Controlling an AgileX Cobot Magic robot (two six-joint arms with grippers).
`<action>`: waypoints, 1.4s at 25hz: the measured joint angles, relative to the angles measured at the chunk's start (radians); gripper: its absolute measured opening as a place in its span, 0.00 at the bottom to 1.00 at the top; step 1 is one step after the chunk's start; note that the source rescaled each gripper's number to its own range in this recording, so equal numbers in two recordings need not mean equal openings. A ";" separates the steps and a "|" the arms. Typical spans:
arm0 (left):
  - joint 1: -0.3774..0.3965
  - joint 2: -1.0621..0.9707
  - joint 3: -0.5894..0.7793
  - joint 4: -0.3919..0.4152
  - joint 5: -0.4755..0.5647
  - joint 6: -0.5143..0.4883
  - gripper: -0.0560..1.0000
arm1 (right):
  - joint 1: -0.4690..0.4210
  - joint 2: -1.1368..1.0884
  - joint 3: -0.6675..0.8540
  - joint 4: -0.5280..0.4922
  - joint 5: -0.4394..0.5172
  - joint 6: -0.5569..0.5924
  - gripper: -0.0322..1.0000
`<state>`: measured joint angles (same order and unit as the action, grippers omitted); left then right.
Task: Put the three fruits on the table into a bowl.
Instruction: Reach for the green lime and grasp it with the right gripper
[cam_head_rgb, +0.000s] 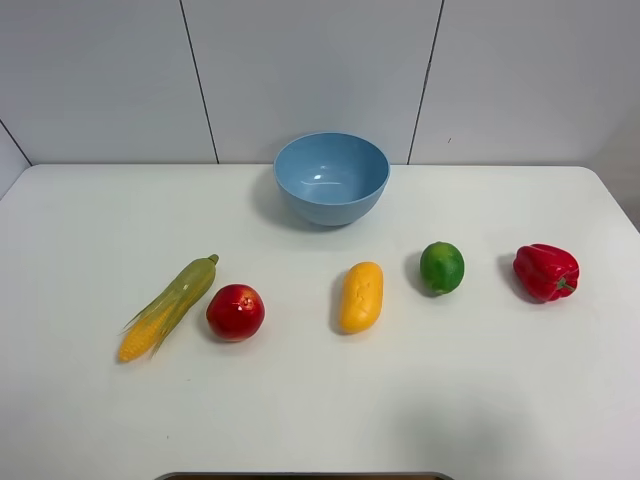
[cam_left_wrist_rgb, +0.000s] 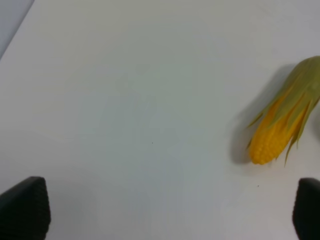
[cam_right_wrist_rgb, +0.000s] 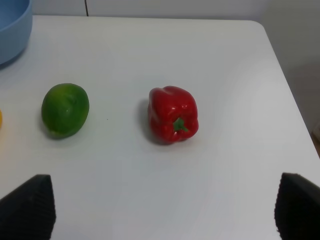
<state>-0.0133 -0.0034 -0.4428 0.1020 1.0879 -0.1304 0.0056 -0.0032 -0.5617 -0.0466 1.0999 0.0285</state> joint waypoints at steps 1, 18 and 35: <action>0.000 0.000 0.000 0.000 0.000 0.000 1.00 | 0.000 0.000 0.000 0.000 0.000 0.000 0.97; 0.000 0.000 0.000 0.000 0.000 0.000 1.00 | 0.000 0.000 0.000 0.000 0.000 0.000 0.97; 0.000 0.000 0.000 0.000 0.000 -0.001 1.00 | 0.000 0.000 0.000 0.000 0.000 0.000 0.97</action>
<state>-0.0133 -0.0034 -0.4428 0.1020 1.0879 -0.1312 0.0056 -0.0032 -0.5617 -0.0466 1.0999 0.0285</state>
